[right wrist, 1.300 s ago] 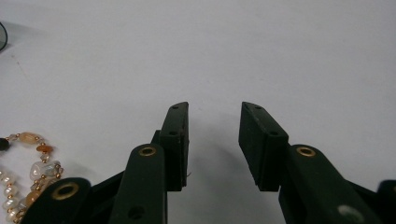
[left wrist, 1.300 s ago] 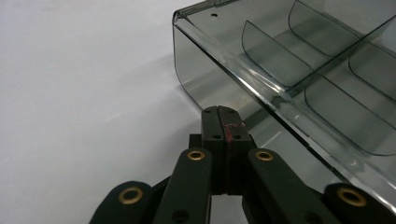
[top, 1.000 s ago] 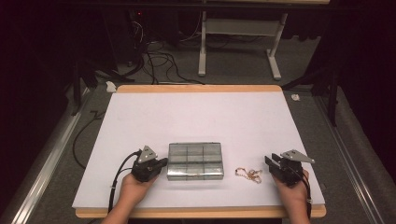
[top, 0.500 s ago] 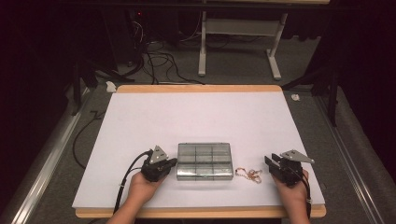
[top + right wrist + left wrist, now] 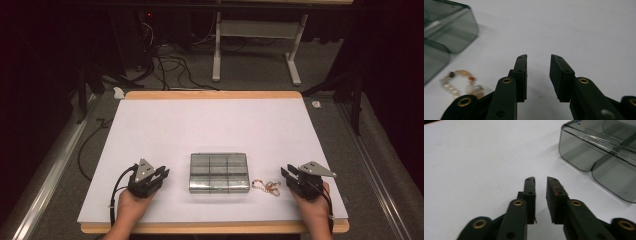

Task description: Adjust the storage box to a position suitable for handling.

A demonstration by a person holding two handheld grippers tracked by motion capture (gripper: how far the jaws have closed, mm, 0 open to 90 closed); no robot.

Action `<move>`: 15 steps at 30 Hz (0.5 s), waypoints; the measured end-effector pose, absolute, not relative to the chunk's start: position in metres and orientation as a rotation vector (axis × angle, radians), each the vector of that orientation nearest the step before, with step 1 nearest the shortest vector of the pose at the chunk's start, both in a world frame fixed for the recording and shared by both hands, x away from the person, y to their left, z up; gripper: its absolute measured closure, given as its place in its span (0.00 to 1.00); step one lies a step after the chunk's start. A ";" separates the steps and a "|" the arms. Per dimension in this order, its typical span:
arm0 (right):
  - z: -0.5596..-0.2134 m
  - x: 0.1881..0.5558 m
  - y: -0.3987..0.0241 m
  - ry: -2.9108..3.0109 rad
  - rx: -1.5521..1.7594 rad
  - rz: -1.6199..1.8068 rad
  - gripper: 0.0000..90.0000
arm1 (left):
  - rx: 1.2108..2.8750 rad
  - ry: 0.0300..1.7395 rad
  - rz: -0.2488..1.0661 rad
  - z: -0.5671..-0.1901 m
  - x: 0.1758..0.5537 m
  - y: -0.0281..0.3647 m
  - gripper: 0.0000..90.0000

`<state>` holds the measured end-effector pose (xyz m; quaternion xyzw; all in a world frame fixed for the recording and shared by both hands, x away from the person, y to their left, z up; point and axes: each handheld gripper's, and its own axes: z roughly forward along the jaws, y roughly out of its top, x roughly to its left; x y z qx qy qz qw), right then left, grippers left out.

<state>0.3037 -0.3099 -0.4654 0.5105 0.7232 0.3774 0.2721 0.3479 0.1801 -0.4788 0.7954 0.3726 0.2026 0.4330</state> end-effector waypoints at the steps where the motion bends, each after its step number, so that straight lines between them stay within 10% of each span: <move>1: -0.464 0.302 -0.306 1.960 1.359 1.032 0.77 | 1.987 0.933 0.483 -0.481 0.350 0.180 0.75; 15: -0.462 0.267 -0.252 2.129 1.190 1.128 1.00 | 2.010 0.947 0.484 -0.483 0.351 0.177 0.56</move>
